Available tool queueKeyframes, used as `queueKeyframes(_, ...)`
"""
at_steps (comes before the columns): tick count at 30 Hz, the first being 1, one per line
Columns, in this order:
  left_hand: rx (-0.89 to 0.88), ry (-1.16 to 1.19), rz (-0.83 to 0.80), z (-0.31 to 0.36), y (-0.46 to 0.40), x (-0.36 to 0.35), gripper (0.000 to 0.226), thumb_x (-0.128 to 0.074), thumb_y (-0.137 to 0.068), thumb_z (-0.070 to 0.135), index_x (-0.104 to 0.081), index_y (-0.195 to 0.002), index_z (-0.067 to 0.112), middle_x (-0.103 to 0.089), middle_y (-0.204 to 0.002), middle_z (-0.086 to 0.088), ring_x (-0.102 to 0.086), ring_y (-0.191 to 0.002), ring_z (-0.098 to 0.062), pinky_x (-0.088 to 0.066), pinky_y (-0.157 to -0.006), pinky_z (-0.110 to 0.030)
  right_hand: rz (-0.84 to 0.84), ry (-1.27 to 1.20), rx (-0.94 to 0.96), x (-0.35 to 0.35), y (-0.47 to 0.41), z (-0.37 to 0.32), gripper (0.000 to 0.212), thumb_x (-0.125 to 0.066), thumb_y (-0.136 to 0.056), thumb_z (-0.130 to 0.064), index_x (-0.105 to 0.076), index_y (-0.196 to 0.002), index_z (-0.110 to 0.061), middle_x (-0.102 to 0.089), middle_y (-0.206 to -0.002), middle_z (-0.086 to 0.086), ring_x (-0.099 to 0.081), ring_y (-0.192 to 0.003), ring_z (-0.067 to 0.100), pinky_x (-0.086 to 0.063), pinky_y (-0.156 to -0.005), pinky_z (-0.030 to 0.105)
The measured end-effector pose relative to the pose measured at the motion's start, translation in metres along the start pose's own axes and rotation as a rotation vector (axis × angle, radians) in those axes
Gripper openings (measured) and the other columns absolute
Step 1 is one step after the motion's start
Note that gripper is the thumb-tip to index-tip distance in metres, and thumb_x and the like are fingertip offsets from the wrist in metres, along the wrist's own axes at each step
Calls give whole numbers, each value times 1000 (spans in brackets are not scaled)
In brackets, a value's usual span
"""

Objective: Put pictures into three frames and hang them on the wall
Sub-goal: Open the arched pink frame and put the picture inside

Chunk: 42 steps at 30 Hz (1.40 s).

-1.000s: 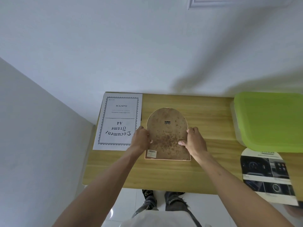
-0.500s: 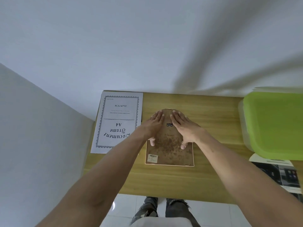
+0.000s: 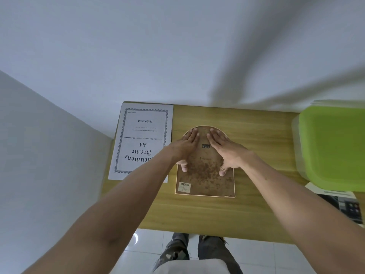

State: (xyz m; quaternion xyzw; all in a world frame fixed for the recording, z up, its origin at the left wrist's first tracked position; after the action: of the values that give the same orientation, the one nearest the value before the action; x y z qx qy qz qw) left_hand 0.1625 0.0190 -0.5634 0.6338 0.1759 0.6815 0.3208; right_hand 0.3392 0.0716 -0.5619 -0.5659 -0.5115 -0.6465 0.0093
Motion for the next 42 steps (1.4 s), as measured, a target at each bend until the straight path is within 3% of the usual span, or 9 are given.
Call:
queueKeyframes(7, 119, 94, 116, 23, 14, -10, 119, -80, -76, 15, 10, -153, 4, 24, -159, -17, 24, -146, -35, 9, -119, -46, 130, 31, -120, -11, 16, -11, 135, -89, -64, -41, 5, -159, -20, 15, -166, 2, 7, -153, 24, -12, -124, 46)
queueKeyframes(12, 300, 625, 416, 36, 45, -44, 80, -64, -83, 19, -19, -148, 11, -9, -156, -16, -6, -143, -40, -23, -117, -53, 320, -319, -350, -40, 53, -29, 91, -78, -81, -17, -25, -155, -26, -8, -165, 9, -34, -144, 31, -44, -105, 42)
queueKeyframes(14, 390, 768, 482, 38, 56, -51, 68, -59, -83, 16, -28, -143, 7, -28, -147, -18, -24, -133, -40, -35, -107, -49, 413, -585, -498, -52, 62, -34, 82, -72, -83, -18, -29, -152, -26, -29, -154, 10, -51, -127, 30, -51, -91, 39)
queueKeyframes(16, 422, 877, 487, 39, 60, -53, 60, -55, -84, 14, -33, -140, 3, -42, -136, -18, -36, -123, -37, -41, -96, -46, 460, -805, -584, -60, 66, -38, 75, -67, -77, -24, -39, -146, -22, -51, -138, 7, -57, -118, 28, -52, -93, 38)
queueKeyframes(21, 443, 1075, 582, 32, 69, -47, 50, -56, -80, 7, -40, -127, 15, -61, -112, -11, -59, -102, -35, -55, -79, -50, 518, -1102, -670, -68, 75, -43, 56, -70, -71, -16, -62, -127, -20, -70, -120, 0, -66, -105, 24, -55, -88, 36)
queueKeyframes(28, 372, 1375, 689, 30, 102, -26, 75, -71, -76, -1, -41, -143, 14, -59, -124, 1, -64, -96, -17, -50, -69, -25, 731, -1262, -705, -51, 110, -43, 29, -79, -70, -15, -71, -98, -16, -72, -97, -1, -68, -85, 22, -50, -63, 30)
queueKeyframes(32, 293, 1487, 629, 26, 120, -7, 26, -73, -79, -2, -69, -102, 10, -70, -96, 3, -67, -86, -15, -52, -72, -22, 772, -1437, -595, -29, 131, -38, 38, -82, -68, -3, -71, -101, -16, -72, -100, -1, -70, -84, 19, -52, -62, 29)
queueKeyframes(35, 201, 1557, 625, 24, 138, 10, 35, -73, -77, -3, -72, -110, 9, -76, -95, -2, -72, -87, -17, -57, -78, -31, 796, -1473, -489, -13, 144, -34, 55, -83, -67, -2, -68, -119, -12, -72, -110, 2, -70, -90, 19, -52, -64, 28)
queueKeyframes(42, 155, 1440, 947, 59, 198, 53, 30, -73, -75, -1, -68, -102, 11, -71, -95, -1, -68, -81, -13, -50, -58, -13, 905, -1118, -347, 39, 194, -59, 72, -77, -81, -28, -46, -145, -18, -50, -141, 7, -56, -120, 22, -44, -82, 26)
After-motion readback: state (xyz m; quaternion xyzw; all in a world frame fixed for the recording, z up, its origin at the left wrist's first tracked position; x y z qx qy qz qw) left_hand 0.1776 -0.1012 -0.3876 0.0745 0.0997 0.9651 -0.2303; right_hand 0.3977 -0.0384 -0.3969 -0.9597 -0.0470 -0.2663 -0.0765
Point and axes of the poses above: each hand's wrist, its own y-axis away from the middle knuckle, its own x-axis out of the back of the hand, z = x × y, the point moved 2 cm from there along -y, towards the middle knuckle
